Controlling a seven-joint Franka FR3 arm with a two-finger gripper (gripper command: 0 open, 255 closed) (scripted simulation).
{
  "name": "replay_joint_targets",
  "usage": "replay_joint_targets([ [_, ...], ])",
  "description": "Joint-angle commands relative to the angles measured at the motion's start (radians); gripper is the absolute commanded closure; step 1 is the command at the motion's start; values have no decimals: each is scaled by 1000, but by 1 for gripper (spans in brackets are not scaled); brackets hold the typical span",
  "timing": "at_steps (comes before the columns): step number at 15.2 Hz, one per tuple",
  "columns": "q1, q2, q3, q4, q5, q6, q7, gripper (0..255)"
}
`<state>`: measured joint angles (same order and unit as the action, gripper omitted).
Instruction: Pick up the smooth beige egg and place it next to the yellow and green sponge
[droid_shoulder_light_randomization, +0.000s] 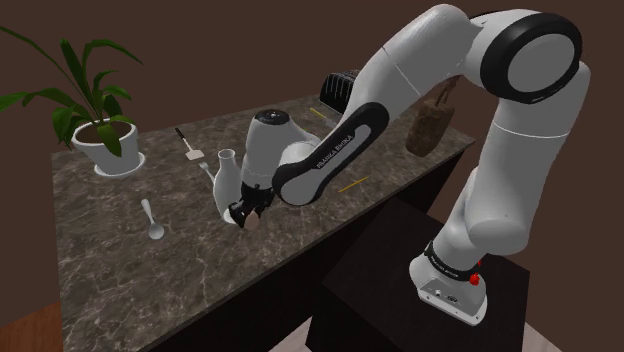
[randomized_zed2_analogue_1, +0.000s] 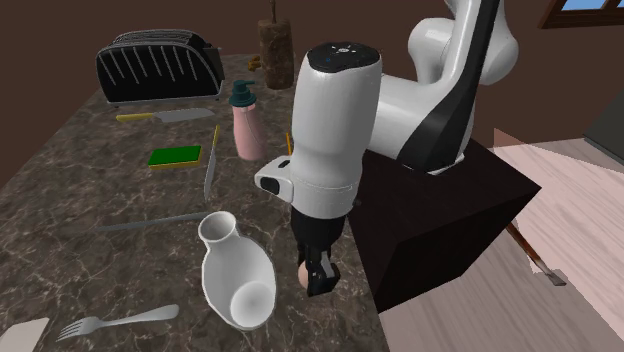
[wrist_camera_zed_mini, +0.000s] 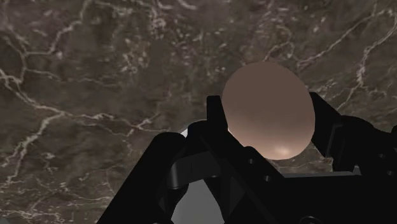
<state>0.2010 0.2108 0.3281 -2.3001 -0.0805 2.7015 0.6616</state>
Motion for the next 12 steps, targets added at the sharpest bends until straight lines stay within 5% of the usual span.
replay_joint_targets([
  [1,-6,-25,8,3,17,-27,-12,255],
  [12,-21,-137,27,38,88,-167,-59,255],
])
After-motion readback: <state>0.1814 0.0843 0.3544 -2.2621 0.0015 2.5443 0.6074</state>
